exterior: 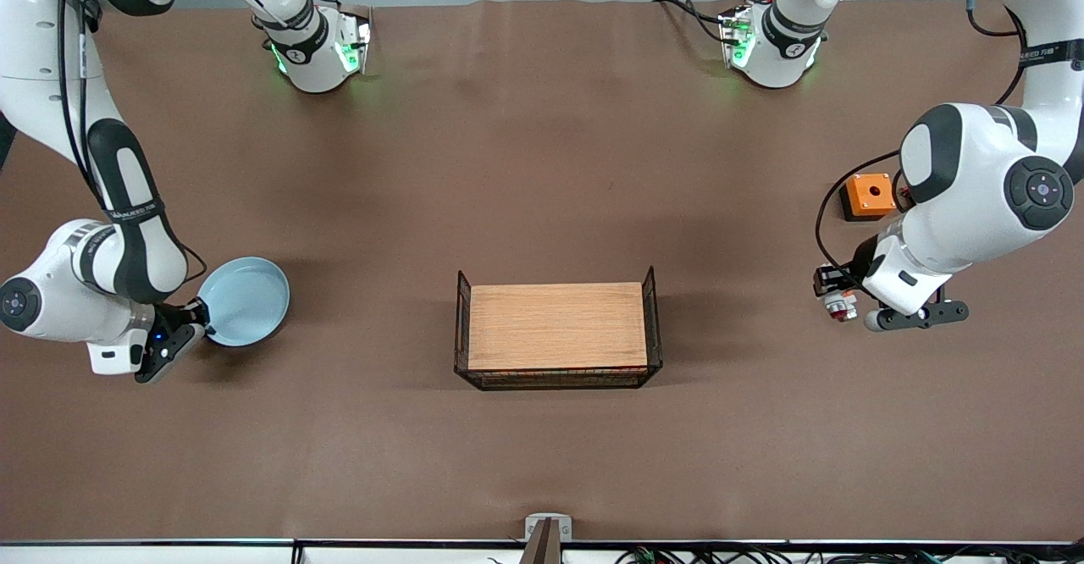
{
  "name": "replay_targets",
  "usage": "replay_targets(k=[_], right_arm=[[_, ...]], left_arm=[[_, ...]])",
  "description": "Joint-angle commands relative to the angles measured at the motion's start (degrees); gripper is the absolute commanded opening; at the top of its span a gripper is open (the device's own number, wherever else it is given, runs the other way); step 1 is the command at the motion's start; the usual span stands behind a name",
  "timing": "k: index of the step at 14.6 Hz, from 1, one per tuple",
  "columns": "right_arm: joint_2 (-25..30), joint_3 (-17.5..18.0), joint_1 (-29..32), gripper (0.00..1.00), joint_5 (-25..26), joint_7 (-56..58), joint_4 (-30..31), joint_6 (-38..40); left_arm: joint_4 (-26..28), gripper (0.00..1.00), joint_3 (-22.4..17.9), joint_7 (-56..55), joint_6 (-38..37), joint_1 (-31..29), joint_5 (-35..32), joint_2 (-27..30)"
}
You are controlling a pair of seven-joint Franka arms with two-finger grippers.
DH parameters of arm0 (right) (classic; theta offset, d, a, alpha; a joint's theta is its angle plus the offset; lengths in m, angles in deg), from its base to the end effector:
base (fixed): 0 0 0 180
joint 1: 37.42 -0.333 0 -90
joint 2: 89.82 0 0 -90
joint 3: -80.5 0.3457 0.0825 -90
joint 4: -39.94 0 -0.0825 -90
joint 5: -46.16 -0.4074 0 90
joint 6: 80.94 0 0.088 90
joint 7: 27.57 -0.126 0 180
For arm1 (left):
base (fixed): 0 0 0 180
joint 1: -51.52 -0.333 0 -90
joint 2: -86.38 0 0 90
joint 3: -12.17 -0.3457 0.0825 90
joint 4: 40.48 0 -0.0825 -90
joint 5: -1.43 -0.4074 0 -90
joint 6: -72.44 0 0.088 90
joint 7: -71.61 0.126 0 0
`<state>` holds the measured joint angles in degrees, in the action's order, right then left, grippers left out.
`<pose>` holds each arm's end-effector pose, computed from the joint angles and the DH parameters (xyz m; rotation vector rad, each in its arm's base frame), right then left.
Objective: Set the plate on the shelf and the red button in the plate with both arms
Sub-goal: 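Grip the light blue plate rim with the right gripper and lift it, then carry the plate over the wire basket with the right gripper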
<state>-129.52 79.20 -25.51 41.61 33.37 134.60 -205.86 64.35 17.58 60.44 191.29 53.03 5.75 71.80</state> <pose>0.6823 -0.1543 0.1819 -2.7727 -1.1499 0.1552 0.6441 -0.0799 0.3927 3.0494 0.1737 -0.0351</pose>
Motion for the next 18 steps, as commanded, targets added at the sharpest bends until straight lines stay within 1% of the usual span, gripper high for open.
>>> replay_targets(k=[1,5,9,10,12,13,15,16,18], right_arm=[[2.86,0.6,0.58,0.0,-0.55,-4.4,-1.93,7.39],[6.47,0.6,0.31,0.0,-0.55,-11.09,-5.61,18.64],[7.53,0.77,0.14,0.0,-0.72,-18.55,-12.73,35.15],[8.48,0.86,-0.04,0.0,-0.72,-20.75,-13.97,37.98],[11.82,0.86,-1.79,0.0,-1.07,-27.07,-14.33,41.94],[13.23,0.86,-2.58,0.0,-2.29,-31.45,-14.33,45.18],[14.99,0.77,-3.12,0.0,-6.76,-42.16,-14.42,50.46],[15.52,0.86,-3.29,0.0,-8.61,-46.48,-14.42,52.05],[16.92,0.86,-5.3,0.0,-9.42,-51.25,-14.42,52.68]], left_arm=[[-0.42,0.35,0.04,-0.35,-1.35,0.16,0.69,0.6],[-0.33,0.35,0.04,-0.35,-1.35,0.16,0.69,0.51],[-0.33,0.35,0.04,-0.44,-1.35,0.16,0.69,0.16],[-0.24,0.34,0.04,-0.44,-1.35,0.16,0.69,0.07],[-0.16,0.35,0.04,-0.53,-1.35,0.16,0.69,-0.01],[-0.15,0.34,0.04,-0.53,-1.35,0.16,0.69,-0.01],[-0.15,0.35,0.04,-0.53,-1.35,0.16,0.69,-0.01],[-0.15,0.34,0.04,-0.53,-1.35,0.16,0.69,-0.01],[-0.07,0.35,0.04,-0.53,-1.35,0.16,0.69,-0.01]])
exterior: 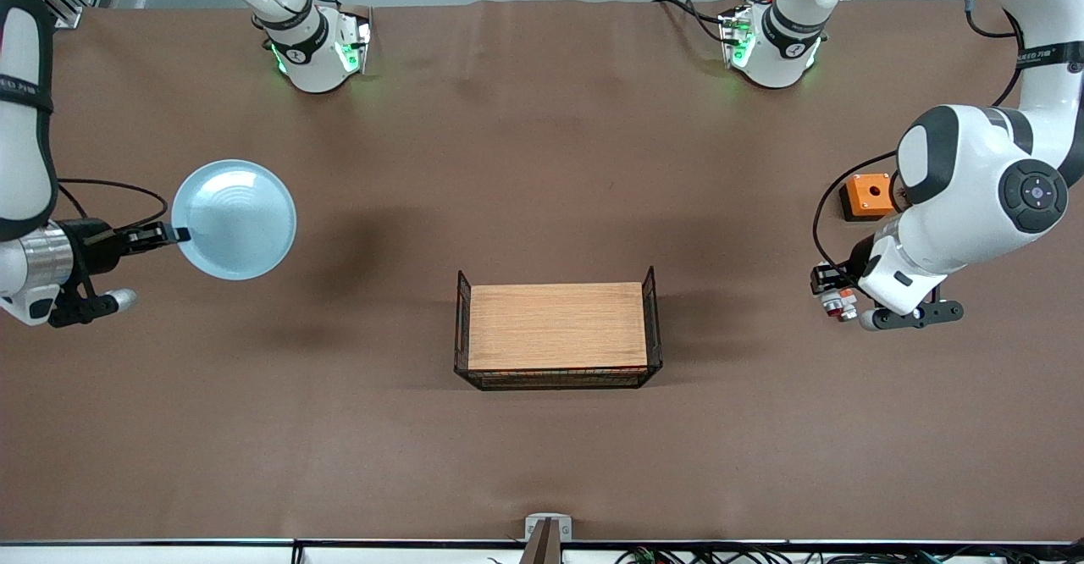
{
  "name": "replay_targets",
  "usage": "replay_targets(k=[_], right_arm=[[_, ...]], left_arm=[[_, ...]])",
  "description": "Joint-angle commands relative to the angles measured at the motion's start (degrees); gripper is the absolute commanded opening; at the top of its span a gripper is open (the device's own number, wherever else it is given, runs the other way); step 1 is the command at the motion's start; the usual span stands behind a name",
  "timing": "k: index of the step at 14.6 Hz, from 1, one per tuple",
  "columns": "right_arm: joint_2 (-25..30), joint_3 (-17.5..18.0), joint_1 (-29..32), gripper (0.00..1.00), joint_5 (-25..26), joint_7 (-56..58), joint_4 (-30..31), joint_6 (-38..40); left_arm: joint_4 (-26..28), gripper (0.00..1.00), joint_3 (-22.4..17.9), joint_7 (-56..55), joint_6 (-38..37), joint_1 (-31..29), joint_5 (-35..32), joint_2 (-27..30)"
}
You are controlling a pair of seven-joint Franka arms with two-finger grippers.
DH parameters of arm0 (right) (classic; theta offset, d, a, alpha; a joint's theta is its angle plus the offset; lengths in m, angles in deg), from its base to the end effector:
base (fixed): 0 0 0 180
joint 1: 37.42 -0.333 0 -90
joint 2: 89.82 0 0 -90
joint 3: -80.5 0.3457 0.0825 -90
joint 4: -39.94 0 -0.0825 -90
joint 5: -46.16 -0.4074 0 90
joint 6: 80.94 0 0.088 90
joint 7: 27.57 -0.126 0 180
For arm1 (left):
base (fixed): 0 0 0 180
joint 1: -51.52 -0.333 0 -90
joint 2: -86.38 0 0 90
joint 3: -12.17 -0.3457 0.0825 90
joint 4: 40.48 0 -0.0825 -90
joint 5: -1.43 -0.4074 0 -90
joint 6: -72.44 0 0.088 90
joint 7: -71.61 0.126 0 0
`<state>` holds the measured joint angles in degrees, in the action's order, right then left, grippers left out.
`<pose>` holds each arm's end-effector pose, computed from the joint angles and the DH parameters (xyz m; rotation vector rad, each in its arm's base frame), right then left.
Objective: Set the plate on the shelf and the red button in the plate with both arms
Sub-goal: 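Carry the plate over the wire basket with the right gripper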
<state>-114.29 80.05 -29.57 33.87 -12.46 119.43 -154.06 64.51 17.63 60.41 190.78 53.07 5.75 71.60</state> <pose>0.6432 -0.0616 0.4451 -2.7384 -0.1705 0.6798 0.6424 -0.0808 0.3884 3.0509 0.1719 -0.0583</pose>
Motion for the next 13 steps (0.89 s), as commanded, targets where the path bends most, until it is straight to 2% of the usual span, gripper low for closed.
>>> replay_targets(k=[1,3,7,11,13], right_arm=[[2.32,-0.08,-2.13,0.0,-1.95,-7.79,0.85,0.88],[3.37,0.01,-3.62,0.0,-4.22,-14.55,0.94,2.18],[5.48,-0.08,-8.27,0.0,-12.13,-30.11,1.11,2.46],[7.15,-0.17,-14.78,0.0,-16.53,-44.34,0.94,-0.78],[7.68,-0.08,-17.68,0.0,-16.63,-50.42,1.11,-2.46]], left_arm=[[-0.23,0.34,-0.01,-0.49,-0.84,0.12,0.69,0.18],[-0.23,0.35,-0.1,-0.58,-0.84,0.12,0.69,0.01],[-0.23,0.35,-0.01,-0.58,-0.84,0.21,0.69,0.01],[-0.23,0.35,-0.01,-0.67,-0.84,0.21,0.69,-0.17],[-0.31,0.34,-0.01,-1.63,-0.84,0.38,0.6,-0.25]])
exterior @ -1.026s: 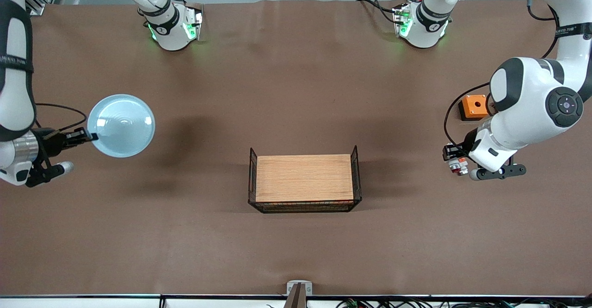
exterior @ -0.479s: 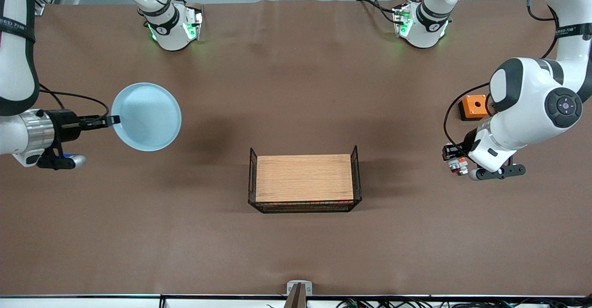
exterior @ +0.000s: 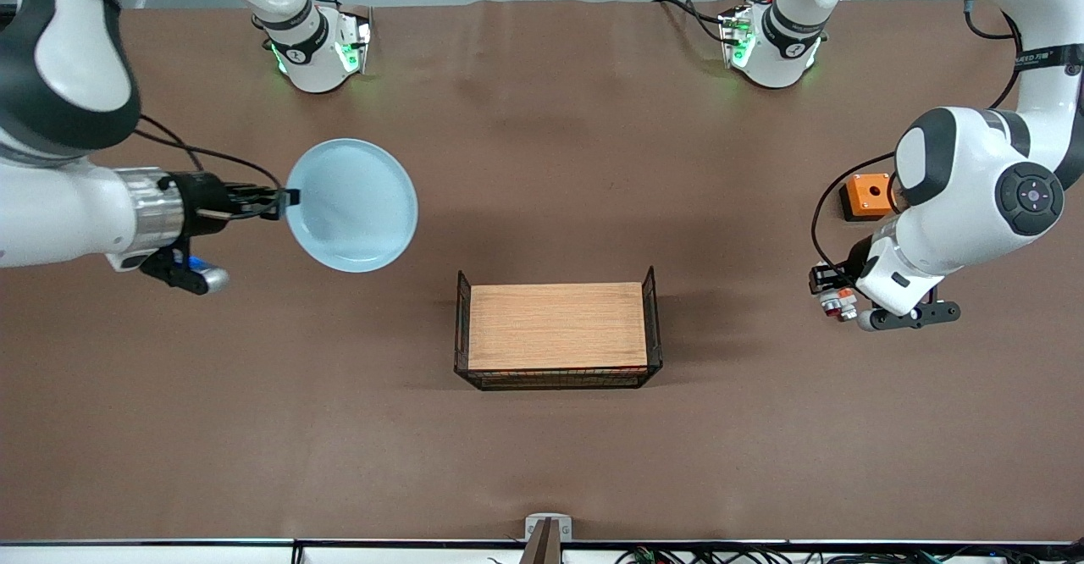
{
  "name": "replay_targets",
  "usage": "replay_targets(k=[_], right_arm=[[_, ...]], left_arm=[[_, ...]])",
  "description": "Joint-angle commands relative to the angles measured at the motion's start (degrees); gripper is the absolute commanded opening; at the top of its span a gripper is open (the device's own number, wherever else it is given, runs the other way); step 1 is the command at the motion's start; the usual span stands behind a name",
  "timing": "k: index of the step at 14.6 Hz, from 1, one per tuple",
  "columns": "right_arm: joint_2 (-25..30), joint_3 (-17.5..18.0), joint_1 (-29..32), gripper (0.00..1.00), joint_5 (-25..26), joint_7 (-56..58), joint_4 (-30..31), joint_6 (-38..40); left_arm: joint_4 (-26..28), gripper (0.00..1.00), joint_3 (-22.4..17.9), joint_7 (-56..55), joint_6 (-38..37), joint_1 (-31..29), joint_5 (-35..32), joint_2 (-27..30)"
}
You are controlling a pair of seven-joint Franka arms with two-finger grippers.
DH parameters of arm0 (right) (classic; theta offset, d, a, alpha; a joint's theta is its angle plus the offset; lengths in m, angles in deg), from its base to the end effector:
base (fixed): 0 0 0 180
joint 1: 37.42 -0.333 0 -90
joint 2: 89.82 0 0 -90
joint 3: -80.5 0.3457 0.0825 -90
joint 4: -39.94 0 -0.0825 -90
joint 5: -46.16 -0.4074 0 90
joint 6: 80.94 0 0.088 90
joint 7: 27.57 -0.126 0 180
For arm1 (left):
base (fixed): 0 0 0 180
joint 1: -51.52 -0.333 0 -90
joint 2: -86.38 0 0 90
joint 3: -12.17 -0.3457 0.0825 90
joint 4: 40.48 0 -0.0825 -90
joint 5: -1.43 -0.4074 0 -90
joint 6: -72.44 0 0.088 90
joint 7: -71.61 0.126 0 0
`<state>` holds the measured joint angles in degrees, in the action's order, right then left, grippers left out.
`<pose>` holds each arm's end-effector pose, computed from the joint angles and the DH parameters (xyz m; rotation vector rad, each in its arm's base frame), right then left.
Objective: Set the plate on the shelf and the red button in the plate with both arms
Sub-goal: 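Carry the plate over the wire basket with the right gripper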
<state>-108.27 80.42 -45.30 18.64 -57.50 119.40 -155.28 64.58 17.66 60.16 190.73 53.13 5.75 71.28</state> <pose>0.6201 0.1527 0.5260 -2.6747 0.4763 0.7553 0.6421 -0.0818 0.3841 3.0512 0.1766 -0.0703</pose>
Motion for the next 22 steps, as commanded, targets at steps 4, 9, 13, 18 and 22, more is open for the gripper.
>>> replay_targets(k=[4,9,13,18,22], right_arm=[[2.8,-0.54,-8.36,0.0,-1.4,-17.24,2.19,-7.29],[2.63,-0.54,-18.12,0.0,-1.31,-32.45,5.0,-20.81],[2.63,-0.62,-23.04,0.0,-1.13,-41.34,8.34,-30.49],[2.28,-0.62,-26.47,0.0,-0.52,-46.96,12.91,-42.09],[0.52,-0.62,-27.62,0.0,2.72,-49.96,13.18,-47.73]], left_arm=[[-0.47,0.34,-0.04,-1.56,-0.78,0.33,0.6,0.07],[-0.38,0.34,-0.04,-1.56,-0.78,0.33,0.69,0.07],[-0.38,0.34,-0.04,-1.56,-0.78,0.24,0.69,0.07],[-0.47,0.34,-0.04,-1.47,-0.78,0.07,0.69,-0.28],[-0.38,0.34,-0.04,-1.47,-0.69,0.07,0.69,-0.37]])
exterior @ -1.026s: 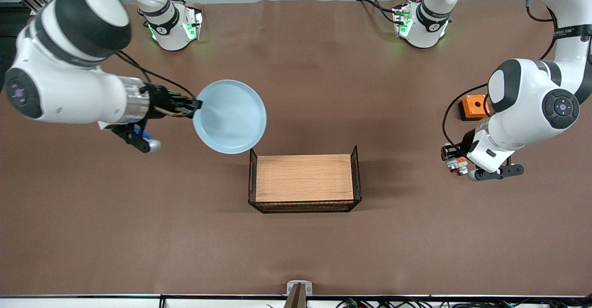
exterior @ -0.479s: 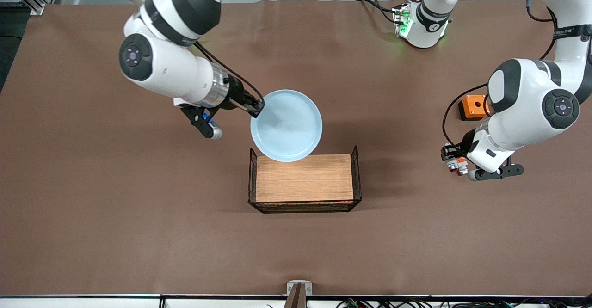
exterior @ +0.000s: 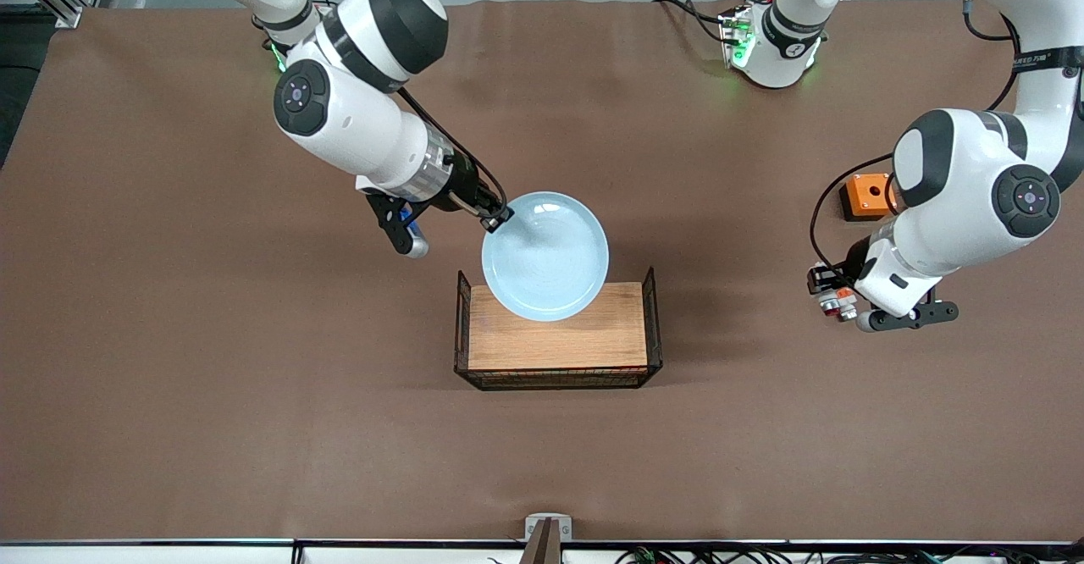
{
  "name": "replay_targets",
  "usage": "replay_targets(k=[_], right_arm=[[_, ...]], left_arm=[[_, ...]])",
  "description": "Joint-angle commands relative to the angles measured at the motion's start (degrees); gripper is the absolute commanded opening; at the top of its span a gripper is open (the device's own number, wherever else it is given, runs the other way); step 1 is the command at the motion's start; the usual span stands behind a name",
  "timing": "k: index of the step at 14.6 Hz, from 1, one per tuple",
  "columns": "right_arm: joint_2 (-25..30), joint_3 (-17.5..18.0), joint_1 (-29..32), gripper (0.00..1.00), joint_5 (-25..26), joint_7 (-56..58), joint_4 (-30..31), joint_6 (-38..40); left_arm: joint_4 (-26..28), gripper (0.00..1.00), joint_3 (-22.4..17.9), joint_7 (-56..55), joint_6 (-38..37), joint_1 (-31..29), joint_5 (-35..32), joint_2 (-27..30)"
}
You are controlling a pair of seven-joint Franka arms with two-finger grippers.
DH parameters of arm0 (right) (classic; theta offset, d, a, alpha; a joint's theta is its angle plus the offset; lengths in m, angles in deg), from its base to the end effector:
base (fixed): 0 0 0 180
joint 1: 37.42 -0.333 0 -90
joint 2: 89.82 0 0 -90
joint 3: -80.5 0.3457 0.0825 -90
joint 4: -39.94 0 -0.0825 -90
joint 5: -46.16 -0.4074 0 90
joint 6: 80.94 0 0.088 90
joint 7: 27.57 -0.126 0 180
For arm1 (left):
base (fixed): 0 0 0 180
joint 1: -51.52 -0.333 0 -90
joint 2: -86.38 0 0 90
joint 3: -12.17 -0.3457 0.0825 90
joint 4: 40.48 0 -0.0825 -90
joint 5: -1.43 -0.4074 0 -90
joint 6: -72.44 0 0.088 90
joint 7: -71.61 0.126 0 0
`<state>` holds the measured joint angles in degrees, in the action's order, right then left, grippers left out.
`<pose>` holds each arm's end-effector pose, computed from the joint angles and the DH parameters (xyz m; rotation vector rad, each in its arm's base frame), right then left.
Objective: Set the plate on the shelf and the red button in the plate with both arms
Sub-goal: 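Lower the plate onto the basket's wooden floor with the right gripper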
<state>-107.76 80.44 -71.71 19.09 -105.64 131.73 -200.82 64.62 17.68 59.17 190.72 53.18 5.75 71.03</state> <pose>0.5682 0.4227 0.4748 -2.4225 1.2722 0.3609 0.6420 -0.0826 0.3810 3.0503 0.2015 -0.0795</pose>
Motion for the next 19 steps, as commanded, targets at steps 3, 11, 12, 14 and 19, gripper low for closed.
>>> replay_targets(k=[3,11,12,14,19], right_arm=[[-0.61,-0.73,-2.88,0.0,4.3,-3.05,1.02,-3.78],[-3.42,-0.73,-4.64,0.0,6.85,-4.02,3.75,-13.45],[-3.85,-0.73,-4.65,0.0,7.98,-4.02,3.75,-13.88],[-4.65,-0.73,-4.73,0.0,10.1,-4.02,3.75,-15.29],[-6.32,-0.73,-4.82,0.0,10.37,-4.02,3.75,-20.03]], left_arm=[[-0.42,0.34,-0.06,-0.48,-0.69,-0.08,0.69,-0.12],[-0.5,0.34,0.03,-0.39,-0.69,-0.08,0.69,-0.39],[-0.5,0.34,0.03,-0.39,-0.69,-0.08,0.69,-0.39],[-0.5,0.34,-0.06,-0.39,-0.69,-0.08,0.69,-0.39],[-0.5,0.34,0.03,-0.39,-0.69,-0.08,0.69,-0.39]])
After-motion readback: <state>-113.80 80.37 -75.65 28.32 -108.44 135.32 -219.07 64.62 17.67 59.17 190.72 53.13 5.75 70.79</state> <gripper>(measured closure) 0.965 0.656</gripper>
